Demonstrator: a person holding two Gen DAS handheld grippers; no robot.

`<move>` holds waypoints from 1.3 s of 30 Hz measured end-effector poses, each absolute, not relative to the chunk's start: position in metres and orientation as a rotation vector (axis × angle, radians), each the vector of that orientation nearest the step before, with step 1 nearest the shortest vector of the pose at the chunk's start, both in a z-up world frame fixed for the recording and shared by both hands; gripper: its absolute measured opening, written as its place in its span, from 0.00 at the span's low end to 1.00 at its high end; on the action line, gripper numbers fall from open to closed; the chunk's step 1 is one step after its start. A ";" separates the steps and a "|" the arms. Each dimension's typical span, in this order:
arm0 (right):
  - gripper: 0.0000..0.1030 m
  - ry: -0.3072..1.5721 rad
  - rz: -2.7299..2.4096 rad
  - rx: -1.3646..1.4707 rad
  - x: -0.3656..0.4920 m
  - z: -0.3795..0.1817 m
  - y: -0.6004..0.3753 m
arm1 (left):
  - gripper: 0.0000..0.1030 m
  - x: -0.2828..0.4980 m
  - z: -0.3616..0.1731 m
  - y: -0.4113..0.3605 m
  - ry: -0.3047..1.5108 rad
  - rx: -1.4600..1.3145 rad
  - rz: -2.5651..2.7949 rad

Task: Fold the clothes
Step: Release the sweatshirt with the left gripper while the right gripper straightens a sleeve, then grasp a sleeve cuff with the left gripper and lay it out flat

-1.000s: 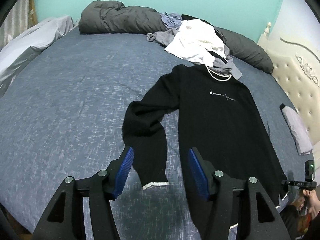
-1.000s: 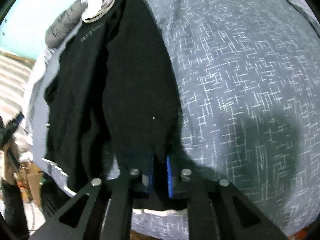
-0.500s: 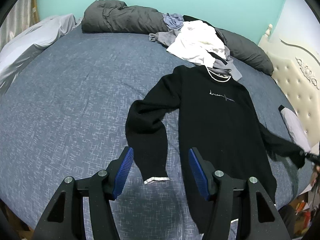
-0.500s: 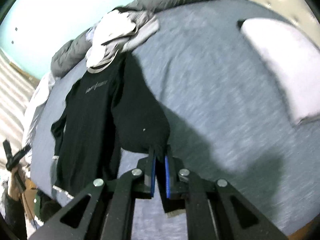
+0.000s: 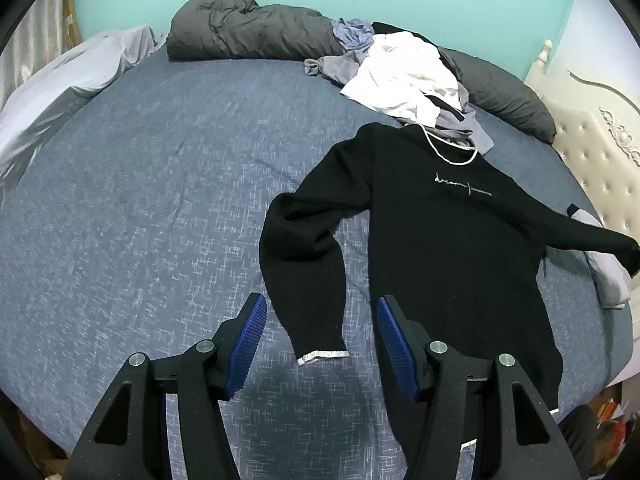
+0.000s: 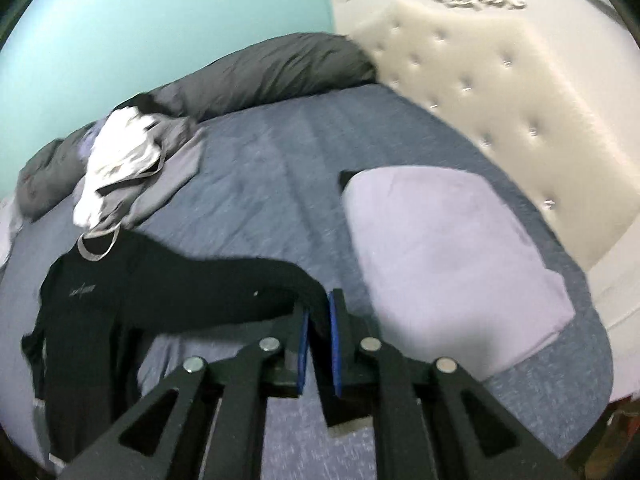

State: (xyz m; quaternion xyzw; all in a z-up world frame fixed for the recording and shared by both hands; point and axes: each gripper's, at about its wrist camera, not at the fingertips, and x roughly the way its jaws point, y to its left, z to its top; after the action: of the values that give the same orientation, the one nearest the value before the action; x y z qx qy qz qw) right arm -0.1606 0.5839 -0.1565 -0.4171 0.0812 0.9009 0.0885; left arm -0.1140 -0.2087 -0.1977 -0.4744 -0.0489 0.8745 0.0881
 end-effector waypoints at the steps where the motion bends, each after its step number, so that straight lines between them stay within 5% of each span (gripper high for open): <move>1: 0.11 0.248 2.692 -1.227 -0.161 -0.157 0.579 | 0.60 -0.115 -0.202 -0.209 -0.148 -1.426 2.597; 9: 0.17 0.191 2.675 -1.297 -0.158 -0.187 0.554 | 0.60 -0.137 -0.252 -0.217 -0.213 -1.577 2.523; 20: 0.17 0.368 2.580 -1.326 -0.130 -0.199 0.589 | 0.59 -0.169 -0.333 -0.220 -0.280 -1.772 2.410; 22: 0.17 0.399 2.611 -1.352 -0.125 -0.202 0.578 | 0.52 -0.171 -0.342 -0.219 -0.306 -1.777 2.387; 24: 0.17 0.436 2.631 -1.380 -0.121 -0.207 0.565 | 0.23 -0.171 -0.346 -0.216 -0.314 -1.768 2.363; 26: 0.18 0.452 2.652 -1.402 -0.117 -0.210 0.550 | 0.07 -0.170 -0.343 -0.214 -0.288 -1.757 2.350; 39: 0.18 0.400 2.834 -1.569 -0.109 -0.211 0.453 | 0.06 -0.170 -0.230 -0.311 -0.028 -1.601 2.652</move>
State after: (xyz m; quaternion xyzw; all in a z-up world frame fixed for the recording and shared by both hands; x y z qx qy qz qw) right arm -0.1093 0.4533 -0.2108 -0.4797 0.1224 0.8667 -0.0613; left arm -0.1697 -0.3106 -0.2296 -0.5167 -0.0090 0.8559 0.0218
